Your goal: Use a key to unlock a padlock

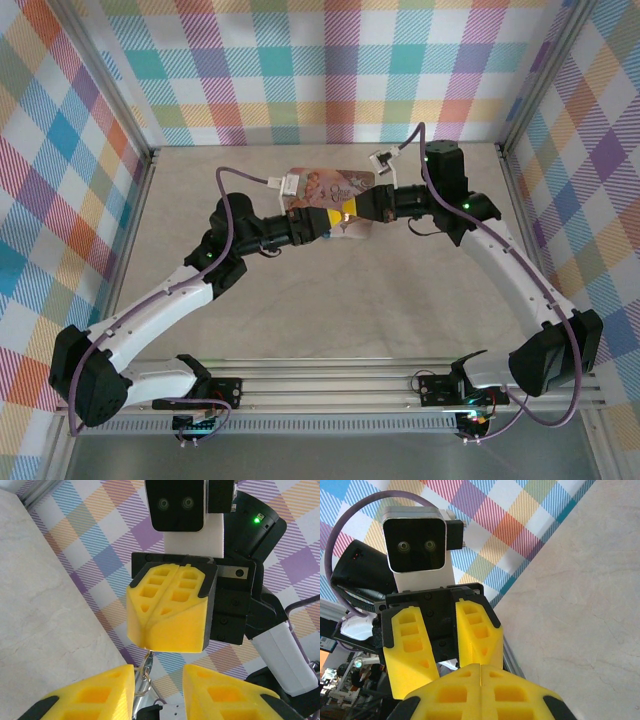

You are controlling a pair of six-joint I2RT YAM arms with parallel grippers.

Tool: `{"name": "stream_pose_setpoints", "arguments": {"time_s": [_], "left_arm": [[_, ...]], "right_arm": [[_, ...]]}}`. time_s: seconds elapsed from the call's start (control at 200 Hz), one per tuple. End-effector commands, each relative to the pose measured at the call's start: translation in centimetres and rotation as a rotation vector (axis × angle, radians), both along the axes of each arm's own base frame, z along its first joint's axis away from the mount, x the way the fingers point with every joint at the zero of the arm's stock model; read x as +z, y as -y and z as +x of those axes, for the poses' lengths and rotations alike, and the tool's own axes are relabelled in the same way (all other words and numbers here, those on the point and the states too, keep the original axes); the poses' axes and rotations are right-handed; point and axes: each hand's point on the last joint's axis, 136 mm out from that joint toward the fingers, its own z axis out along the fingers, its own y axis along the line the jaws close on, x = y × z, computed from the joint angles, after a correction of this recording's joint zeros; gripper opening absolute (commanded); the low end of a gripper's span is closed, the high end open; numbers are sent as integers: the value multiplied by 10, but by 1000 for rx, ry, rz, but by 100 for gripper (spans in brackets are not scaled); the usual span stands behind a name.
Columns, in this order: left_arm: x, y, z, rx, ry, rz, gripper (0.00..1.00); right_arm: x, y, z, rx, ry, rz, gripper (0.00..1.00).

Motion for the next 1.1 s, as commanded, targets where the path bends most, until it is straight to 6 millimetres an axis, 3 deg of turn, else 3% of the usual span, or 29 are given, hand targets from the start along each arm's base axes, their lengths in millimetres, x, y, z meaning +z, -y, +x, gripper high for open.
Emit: {"name": "stream_pose_setpoints", "arguments": {"time_s": [0.0,0.475,0.71,0.83,1.04,1.095], "left_arm": [[10,6,-4,-28,23,-27,30],[5,14,-2,-53,-2,-19,28],[9,15,0,-49,0,-33,18],[9,15,2,-42,1,-37,0],[-1,8,2,-1,9,-2,0],[-6,5,2,15,6,12,0]], "right_arm": [[8,2,-5,13,25,28,0],[6,2,-2,-4,22,27,0],[6,2,-3,6,14,33,0],[3,2,-3,3,5,33,0],[-4,3,1,-32,-15,17,2],[-6,3,3,-39,-22,13,11]]}}
